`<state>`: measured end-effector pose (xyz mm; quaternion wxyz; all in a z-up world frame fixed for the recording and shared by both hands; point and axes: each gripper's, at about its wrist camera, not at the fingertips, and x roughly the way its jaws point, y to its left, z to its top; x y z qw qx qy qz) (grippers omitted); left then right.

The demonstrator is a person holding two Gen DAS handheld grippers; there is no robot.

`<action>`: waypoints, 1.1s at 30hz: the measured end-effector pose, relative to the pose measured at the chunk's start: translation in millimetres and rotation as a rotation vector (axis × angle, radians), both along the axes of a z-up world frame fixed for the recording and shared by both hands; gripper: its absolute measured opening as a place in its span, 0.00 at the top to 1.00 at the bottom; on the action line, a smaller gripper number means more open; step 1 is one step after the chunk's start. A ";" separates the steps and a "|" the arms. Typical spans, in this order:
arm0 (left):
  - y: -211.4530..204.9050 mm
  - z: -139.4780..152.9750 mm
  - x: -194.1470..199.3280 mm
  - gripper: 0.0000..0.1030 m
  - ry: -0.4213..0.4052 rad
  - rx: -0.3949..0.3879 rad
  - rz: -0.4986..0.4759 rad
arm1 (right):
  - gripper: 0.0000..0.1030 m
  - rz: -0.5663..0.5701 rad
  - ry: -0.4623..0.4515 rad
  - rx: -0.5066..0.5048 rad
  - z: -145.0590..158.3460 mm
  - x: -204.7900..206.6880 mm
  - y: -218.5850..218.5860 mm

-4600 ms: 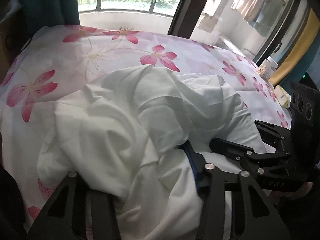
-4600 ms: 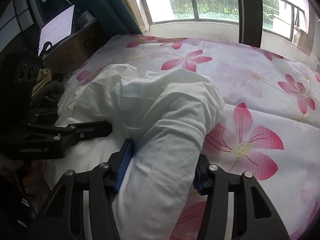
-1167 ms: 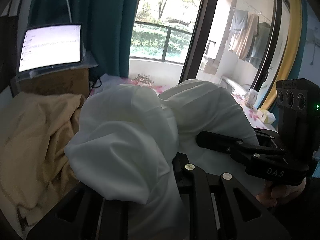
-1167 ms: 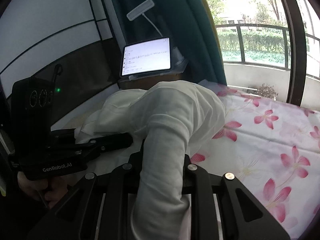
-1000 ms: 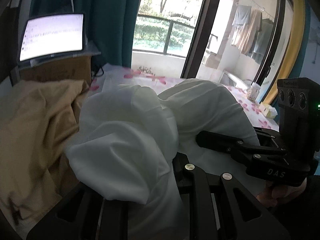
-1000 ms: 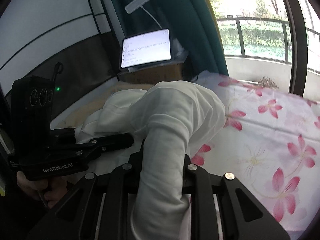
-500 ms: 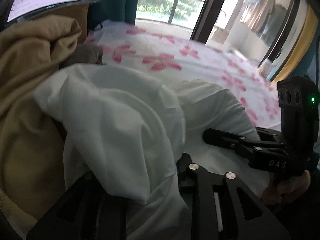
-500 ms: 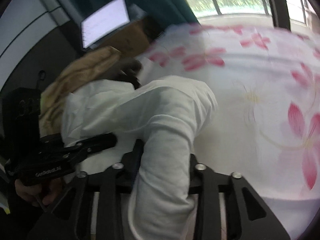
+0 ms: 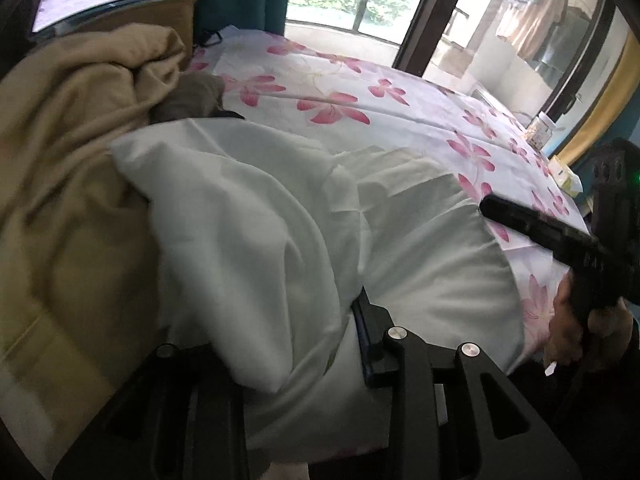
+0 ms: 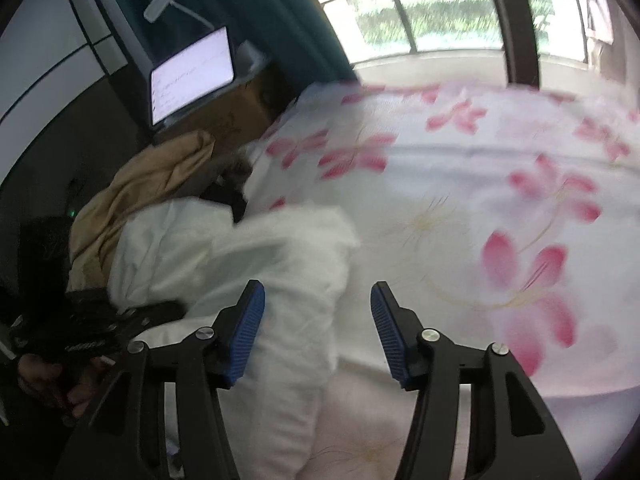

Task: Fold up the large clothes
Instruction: 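Open the right tool to release the folded white cloth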

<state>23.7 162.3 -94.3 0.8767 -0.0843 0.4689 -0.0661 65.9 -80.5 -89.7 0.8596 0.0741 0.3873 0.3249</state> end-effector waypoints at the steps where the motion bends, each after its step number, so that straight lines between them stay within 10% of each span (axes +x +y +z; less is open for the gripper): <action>1: 2.0 3.8 -3.3 0.68 -0.007 -0.003 0.006 | 0.46 -0.015 -0.035 -0.003 7.6 0.6 -1.6; 7: 11.1 41.7 -18.4 0.68 -0.104 0.006 0.084 | 0.57 0.100 -0.176 -0.018 25.1 3.2 25.2; 12: 3.1 63.2 -7.6 0.68 -0.194 -0.014 0.075 | 0.74 0.176 -0.111 -0.071 3.7 14.0 55.0; 23: 10.8 -10.3 49.6 0.68 0.002 -0.005 0.092 | 0.75 0.141 -0.060 -0.139 -28.8 23.5 57.6; 33: 10.8 0.6 37.0 0.68 -0.036 0.030 0.130 | 0.75 0.112 -0.089 -0.157 -31.5 18.2 57.7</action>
